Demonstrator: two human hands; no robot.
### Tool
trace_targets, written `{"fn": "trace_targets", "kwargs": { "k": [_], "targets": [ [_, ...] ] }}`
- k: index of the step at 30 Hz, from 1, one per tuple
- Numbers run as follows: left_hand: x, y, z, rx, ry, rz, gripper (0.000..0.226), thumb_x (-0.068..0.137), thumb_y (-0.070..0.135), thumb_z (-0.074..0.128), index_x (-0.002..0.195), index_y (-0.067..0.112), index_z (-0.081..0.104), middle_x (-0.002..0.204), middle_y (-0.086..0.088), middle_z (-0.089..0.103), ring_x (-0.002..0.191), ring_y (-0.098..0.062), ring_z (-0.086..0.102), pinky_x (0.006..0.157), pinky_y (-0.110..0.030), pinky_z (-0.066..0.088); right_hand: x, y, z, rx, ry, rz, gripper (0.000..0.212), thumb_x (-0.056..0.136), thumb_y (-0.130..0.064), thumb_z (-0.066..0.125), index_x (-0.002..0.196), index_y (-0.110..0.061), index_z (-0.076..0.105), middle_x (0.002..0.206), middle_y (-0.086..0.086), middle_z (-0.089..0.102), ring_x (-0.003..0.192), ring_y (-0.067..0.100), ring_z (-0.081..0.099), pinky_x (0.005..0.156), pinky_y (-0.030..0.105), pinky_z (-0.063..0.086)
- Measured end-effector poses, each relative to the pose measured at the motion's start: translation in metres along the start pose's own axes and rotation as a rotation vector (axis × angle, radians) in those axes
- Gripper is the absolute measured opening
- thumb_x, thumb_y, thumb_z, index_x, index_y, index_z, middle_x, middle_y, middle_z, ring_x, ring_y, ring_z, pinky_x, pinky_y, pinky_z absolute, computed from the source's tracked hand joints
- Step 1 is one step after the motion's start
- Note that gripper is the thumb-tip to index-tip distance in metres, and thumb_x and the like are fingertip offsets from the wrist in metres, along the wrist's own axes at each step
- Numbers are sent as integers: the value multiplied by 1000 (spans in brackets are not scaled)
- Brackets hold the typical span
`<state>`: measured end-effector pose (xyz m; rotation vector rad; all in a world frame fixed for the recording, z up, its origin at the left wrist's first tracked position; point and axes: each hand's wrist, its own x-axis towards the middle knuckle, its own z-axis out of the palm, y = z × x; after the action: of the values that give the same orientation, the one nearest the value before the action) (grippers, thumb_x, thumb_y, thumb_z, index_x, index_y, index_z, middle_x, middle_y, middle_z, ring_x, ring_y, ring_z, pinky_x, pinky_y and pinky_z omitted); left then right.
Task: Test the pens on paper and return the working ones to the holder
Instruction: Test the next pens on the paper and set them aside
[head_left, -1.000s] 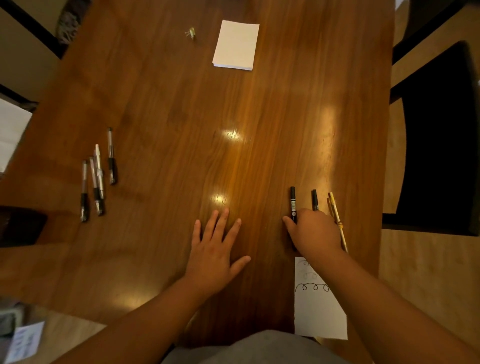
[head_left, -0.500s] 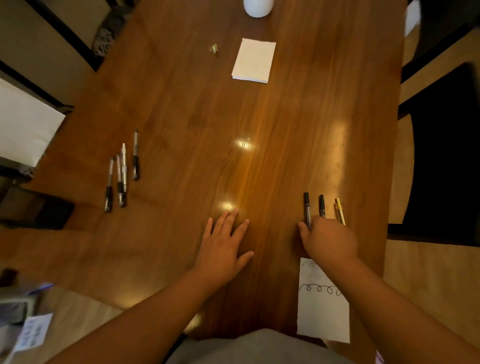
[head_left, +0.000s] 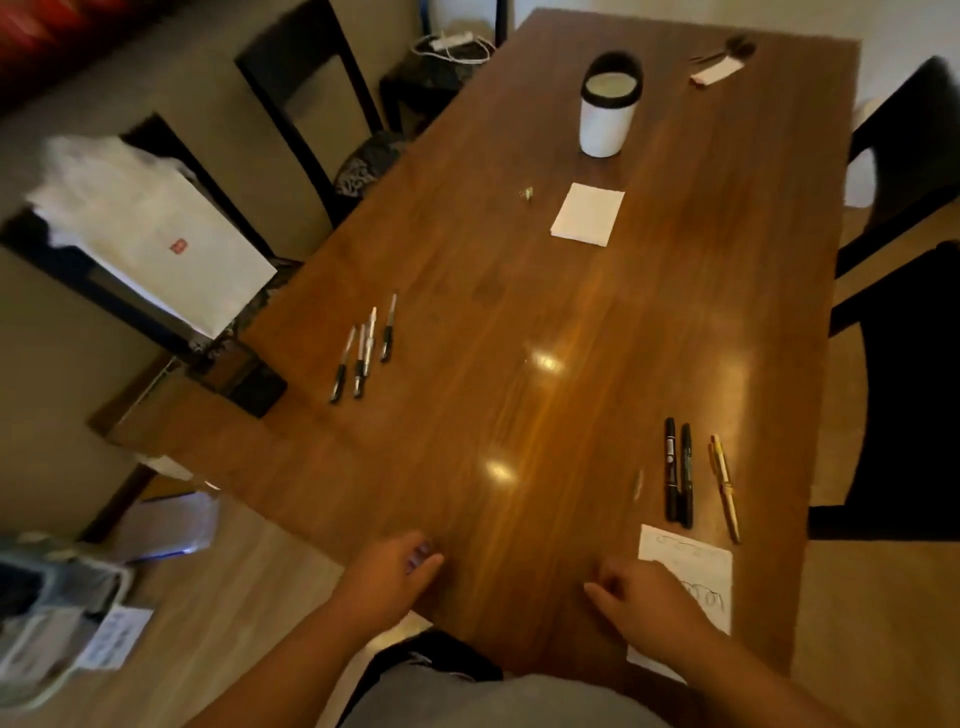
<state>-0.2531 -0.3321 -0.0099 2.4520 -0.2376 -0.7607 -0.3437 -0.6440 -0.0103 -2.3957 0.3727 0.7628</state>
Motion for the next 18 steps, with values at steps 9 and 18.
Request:
{"fn": "trace_targets", "kwargs": {
  "k": [9,18],
  "targets": [
    [-4,-88,-65,17,-20,-28,6,92,33,64,86,31,64,82,13,66,74,3,59,68,-16,46,21,-83,36,90,-68,37,22,91,-48,58,78,-30,62,79,-7,67,72,7,63,71,27,55],
    [83,-154,-156,172,-7,224,20,94,42,56,105,27,64,100,9,58,93,-6,54,81,-24,47,97,-219,53,9,33,96,30,93,-41,59,67,-29,48,65,-9,54,66,8,53,50,17,33]
  ]
}}
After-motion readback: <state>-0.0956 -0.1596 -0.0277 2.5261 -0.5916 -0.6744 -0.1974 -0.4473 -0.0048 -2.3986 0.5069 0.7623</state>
